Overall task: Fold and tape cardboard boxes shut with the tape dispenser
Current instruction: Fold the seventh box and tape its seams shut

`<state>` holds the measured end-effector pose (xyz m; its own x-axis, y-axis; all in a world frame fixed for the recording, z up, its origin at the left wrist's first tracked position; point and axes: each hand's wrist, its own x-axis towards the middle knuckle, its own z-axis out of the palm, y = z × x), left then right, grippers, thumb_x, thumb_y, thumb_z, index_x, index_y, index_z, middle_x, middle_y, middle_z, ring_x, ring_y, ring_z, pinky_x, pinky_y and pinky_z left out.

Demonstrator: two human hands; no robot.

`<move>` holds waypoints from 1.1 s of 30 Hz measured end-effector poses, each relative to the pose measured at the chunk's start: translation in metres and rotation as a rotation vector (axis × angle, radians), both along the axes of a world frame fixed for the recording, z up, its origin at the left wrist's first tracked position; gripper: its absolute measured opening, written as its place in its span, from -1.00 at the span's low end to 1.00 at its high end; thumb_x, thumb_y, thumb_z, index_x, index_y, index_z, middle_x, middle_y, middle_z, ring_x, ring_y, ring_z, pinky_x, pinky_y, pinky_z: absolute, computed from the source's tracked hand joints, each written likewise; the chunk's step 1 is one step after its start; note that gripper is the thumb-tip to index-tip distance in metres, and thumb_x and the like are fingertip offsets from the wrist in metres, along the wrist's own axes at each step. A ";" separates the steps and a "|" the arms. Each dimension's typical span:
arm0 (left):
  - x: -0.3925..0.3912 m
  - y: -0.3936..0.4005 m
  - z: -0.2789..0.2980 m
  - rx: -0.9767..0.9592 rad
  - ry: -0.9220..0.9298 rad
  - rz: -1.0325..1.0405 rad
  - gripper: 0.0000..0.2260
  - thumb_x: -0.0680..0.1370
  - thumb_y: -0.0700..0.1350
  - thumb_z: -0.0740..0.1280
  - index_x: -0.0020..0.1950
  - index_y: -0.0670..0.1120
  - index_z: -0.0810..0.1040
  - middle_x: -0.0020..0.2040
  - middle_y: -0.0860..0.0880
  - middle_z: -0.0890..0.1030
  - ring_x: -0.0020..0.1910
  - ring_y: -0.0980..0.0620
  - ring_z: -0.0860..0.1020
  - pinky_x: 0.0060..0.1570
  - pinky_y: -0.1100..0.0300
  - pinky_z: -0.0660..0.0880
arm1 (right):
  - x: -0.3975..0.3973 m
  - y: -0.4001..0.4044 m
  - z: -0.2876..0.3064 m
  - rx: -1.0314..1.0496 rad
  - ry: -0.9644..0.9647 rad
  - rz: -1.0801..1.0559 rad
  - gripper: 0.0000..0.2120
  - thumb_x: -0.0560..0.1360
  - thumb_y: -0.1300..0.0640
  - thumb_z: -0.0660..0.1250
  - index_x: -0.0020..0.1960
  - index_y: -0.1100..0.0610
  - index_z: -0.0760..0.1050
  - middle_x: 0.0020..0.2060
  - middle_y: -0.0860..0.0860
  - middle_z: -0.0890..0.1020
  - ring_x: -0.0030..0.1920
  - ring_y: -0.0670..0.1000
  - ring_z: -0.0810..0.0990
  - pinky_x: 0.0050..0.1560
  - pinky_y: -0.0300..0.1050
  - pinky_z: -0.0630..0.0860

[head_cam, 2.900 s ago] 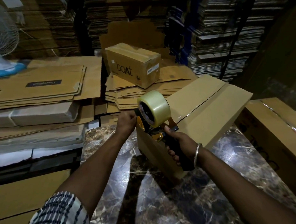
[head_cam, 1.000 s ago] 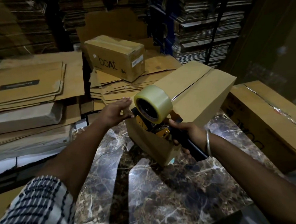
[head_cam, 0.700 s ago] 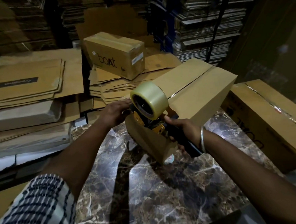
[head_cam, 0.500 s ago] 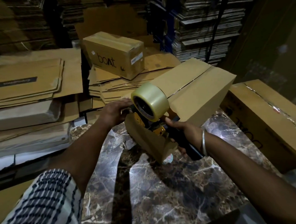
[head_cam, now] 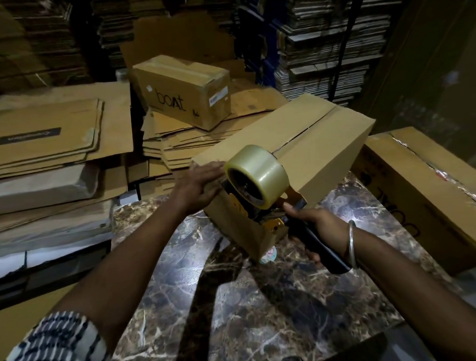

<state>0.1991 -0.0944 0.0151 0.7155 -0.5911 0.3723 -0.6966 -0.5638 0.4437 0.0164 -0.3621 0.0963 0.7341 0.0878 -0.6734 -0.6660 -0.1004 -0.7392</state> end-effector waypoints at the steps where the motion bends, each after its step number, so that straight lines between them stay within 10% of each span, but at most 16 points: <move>1: -0.001 -0.002 -0.003 -0.003 -0.029 -0.065 -0.64 0.54 -0.17 0.44 0.34 0.00 0.59 0.37 0.00 0.55 0.37 -0.02 0.49 0.42 -0.20 0.24 | 0.000 0.000 -0.001 0.011 0.008 0.005 -0.43 0.40 -0.35 0.32 0.10 0.13 0.50 -0.33 0.05 0.48 -0.60 0.02 0.30 -0.50 -0.18 0.23; 16: 0.012 -0.010 -0.024 0.076 -0.084 -0.033 -0.58 0.38 -0.27 0.57 0.20 0.00 0.65 0.28 -0.08 0.62 0.22 -0.16 0.60 0.16 -0.44 0.43 | 0.010 0.007 0.006 0.007 -0.005 0.017 -0.50 0.51 -0.35 0.24 -0.05 0.10 0.58 -0.42 0.02 0.44 -0.55 0.03 0.25 -0.47 -0.18 0.15; 33: -0.003 -0.028 0.004 0.231 0.005 0.156 -0.60 0.56 0.03 0.39 0.40 0.18 0.48 0.46 0.19 0.43 0.53 0.13 0.26 0.41 -0.50 -0.09 | -0.028 -0.029 -0.033 0.086 -0.184 -0.015 -0.49 0.39 -0.31 0.36 -0.26 0.17 0.49 -0.38 0.10 0.40 -0.62 0.04 0.20 -0.47 -0.07 0.09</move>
